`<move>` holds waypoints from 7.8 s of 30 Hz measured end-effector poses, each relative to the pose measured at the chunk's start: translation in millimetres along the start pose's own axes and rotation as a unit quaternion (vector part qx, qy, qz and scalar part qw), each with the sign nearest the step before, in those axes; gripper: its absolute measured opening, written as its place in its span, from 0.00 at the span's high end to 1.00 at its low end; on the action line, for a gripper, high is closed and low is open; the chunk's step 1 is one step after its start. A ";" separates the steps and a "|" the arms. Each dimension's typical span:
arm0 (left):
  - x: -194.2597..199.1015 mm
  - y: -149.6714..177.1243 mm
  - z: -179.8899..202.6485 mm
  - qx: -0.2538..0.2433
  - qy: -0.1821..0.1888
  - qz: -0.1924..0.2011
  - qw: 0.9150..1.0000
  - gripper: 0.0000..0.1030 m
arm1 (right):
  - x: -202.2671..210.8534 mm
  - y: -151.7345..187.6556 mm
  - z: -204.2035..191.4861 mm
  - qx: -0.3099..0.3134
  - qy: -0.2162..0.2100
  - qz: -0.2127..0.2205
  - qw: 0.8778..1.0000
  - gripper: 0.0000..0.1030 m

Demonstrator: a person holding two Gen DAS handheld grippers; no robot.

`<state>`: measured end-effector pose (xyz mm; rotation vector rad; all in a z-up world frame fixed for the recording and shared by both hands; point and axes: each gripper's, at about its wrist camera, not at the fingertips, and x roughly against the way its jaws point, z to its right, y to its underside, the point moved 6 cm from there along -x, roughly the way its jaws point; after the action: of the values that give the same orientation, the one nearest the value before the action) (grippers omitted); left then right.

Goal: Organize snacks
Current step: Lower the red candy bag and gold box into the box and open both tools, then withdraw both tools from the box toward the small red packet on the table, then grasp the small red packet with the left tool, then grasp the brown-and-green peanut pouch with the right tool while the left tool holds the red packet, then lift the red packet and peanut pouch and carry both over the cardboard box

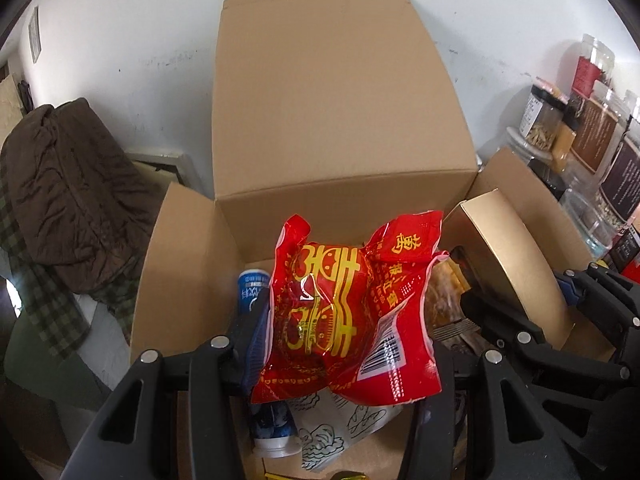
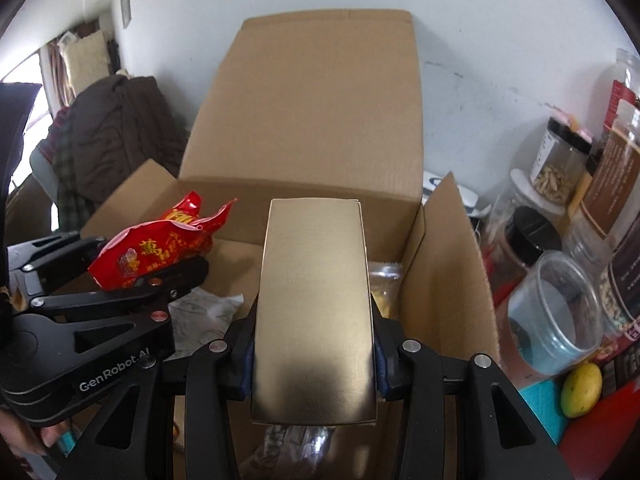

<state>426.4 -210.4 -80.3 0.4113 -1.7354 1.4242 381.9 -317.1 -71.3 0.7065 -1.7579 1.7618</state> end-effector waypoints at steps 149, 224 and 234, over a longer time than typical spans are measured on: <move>171.1 286.9 31.4 -0.072 0.092 -0.035 0.993 0.67 | 206.0 272.3 -58.1 -0.044 -0.028 -0.059 0.997 0.46; 152.6 268.8 25.1 -0.009 0.070 -0.049 0.996 0.67 | 156.4 237.1 -68.5 -0.061 -0.089 -0.091 0.990 0.60; 136.4 279.0 29.3 -0.013 0.063 -0.071 0.995 0.67 | 152.7 256.4 -62.0 -0.058 -0.077 -0.097 0.991 0.57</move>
<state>138.1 -119.4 -157.4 0.4122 -1.5906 1.2969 94.0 -251.7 -147.2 0.9514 -1.8071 1.4973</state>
